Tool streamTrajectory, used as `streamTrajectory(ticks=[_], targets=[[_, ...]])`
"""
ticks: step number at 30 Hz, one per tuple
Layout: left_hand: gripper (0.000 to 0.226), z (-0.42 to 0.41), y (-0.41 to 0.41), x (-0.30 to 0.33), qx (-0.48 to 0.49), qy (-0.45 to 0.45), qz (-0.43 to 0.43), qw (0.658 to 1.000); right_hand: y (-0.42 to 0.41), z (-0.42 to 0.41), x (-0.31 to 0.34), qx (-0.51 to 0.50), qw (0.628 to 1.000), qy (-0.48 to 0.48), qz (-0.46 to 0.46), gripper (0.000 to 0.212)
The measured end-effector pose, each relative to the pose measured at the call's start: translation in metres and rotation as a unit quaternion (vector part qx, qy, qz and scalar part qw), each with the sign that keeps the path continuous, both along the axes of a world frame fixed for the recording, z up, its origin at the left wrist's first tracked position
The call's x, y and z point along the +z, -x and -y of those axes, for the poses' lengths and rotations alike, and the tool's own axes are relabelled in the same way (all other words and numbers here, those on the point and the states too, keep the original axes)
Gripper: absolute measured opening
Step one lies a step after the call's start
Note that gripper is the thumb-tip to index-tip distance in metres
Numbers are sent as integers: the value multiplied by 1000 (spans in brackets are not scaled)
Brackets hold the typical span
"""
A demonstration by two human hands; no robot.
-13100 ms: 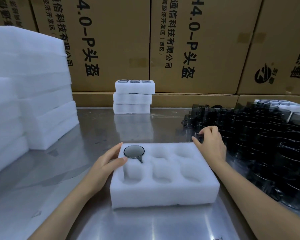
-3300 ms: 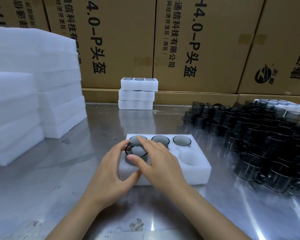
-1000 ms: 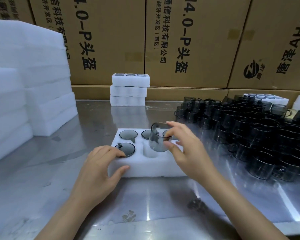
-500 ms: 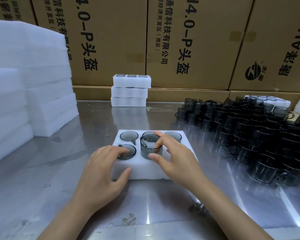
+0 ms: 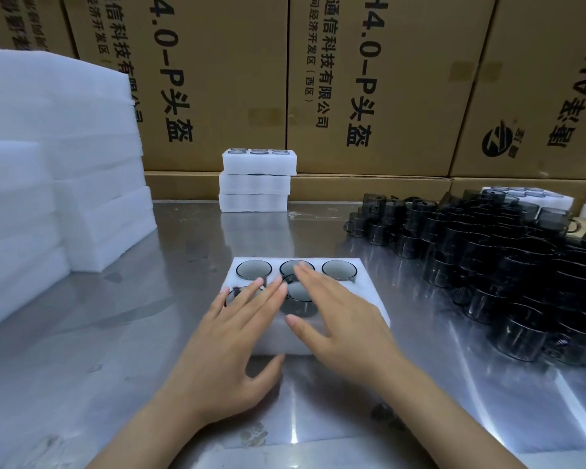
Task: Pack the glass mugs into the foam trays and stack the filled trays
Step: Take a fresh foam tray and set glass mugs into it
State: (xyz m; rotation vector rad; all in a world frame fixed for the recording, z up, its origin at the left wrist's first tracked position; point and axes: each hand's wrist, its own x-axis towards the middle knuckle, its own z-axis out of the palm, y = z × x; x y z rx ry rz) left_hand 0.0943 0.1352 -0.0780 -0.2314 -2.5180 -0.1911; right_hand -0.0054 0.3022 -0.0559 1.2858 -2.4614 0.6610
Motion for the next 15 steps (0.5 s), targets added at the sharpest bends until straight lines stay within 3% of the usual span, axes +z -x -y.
streamTrajectory(ticks=[4,10,13,15], targets=[[62,2,1,0,3,2,-11,1000,0,2,-2,-11,996,-78,-37,67],[56,0,5,2,19,-1,-19,1000,1,3,-6,-27,993,-104,-44,72],[62,-2,2,-2,15,4,-13,1000,-4,1,-6,-6,998,-36,-50,65],[63,-1,0,-2,10,-2,-14,1000,-6,-7,-1,0,995,85,-47,50]])
